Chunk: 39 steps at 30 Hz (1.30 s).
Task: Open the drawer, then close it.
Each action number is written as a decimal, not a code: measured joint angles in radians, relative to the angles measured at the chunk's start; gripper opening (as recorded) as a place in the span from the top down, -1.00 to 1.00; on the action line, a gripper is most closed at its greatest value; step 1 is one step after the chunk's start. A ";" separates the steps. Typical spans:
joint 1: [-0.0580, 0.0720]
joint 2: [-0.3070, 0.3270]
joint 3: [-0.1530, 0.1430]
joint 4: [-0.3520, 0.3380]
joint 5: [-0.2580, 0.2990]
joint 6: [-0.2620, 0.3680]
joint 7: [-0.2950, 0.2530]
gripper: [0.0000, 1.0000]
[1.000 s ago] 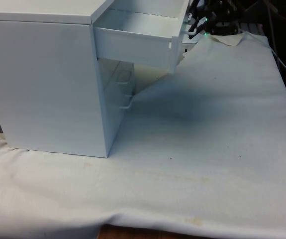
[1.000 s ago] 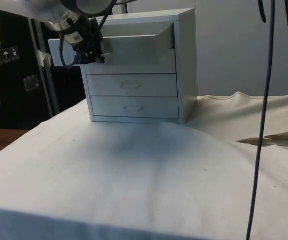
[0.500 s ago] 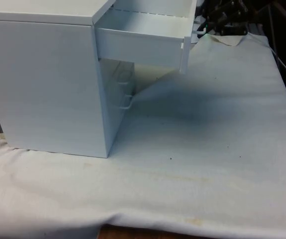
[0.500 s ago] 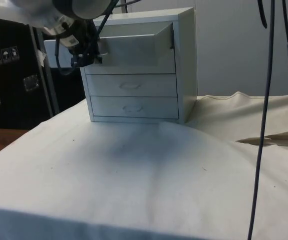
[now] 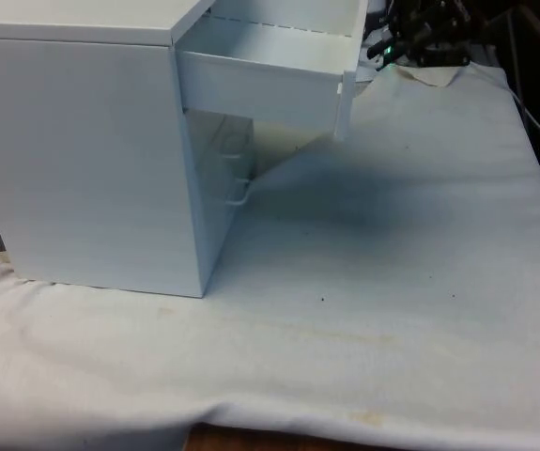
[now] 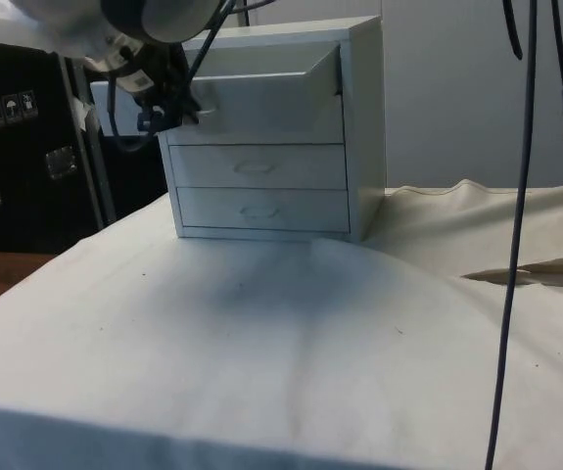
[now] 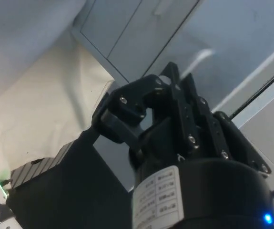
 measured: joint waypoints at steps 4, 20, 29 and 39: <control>0.000 0.001 0.003 0.000 0.000 0.000 0.003 0.29; -0.002 0.001 0.006 0.001 0.000 0.000 0.004 -1.00; 0.002 0.011 0.039 0.026 0.000 -0.024 0.034 -1.00; 0.001 0.033 0.060 0.045 0.014 -0.024 0.059 -1.00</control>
